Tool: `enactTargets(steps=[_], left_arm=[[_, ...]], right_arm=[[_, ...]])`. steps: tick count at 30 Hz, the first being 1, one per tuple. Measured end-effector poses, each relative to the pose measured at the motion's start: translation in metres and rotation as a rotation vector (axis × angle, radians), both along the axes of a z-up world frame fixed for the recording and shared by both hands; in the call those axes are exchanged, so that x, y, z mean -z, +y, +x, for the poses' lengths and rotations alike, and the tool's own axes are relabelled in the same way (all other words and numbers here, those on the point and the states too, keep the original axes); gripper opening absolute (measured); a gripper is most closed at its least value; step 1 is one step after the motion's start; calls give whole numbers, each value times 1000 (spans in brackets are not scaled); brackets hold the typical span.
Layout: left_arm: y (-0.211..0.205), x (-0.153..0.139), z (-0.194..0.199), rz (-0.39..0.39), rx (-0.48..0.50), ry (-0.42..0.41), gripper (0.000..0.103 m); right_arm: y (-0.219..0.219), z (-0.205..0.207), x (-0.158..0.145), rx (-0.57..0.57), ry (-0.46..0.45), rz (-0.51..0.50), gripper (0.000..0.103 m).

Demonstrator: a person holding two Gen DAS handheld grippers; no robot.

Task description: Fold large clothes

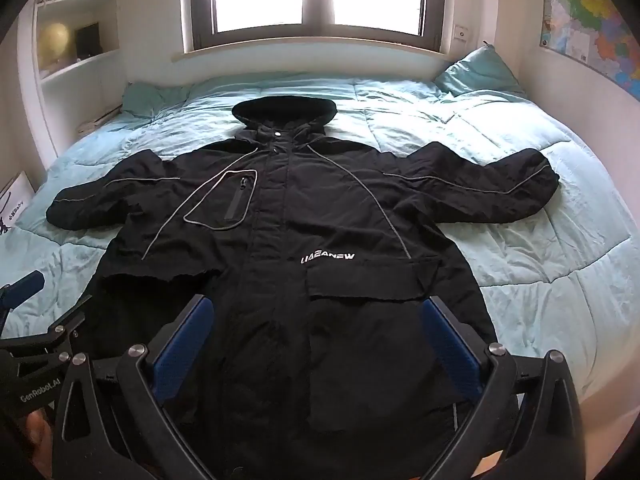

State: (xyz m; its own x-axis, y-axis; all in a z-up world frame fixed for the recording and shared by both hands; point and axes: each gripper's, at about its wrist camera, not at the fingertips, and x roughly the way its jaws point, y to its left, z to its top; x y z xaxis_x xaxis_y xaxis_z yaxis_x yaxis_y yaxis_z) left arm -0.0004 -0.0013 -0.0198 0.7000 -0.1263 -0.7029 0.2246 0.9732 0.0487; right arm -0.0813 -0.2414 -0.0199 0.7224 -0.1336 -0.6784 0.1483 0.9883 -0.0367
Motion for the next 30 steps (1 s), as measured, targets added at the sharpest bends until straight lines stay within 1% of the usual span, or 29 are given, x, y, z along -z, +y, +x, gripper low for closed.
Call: enactTargets(steps=[18, 29, 30], left_arm=[[-7, 1, -1, 12, 12, 4, 96], [-5, 8, -7, -2, 2, 8, 96], [0, 4, -3, -8, -5, 9, 96]], right_arm=[[5, 0, 1, -20, 10, 8, 103], [7, -1, 1, -24, 15, 14, 103], [7, 0, 1, -24, 17, 14, 103]])
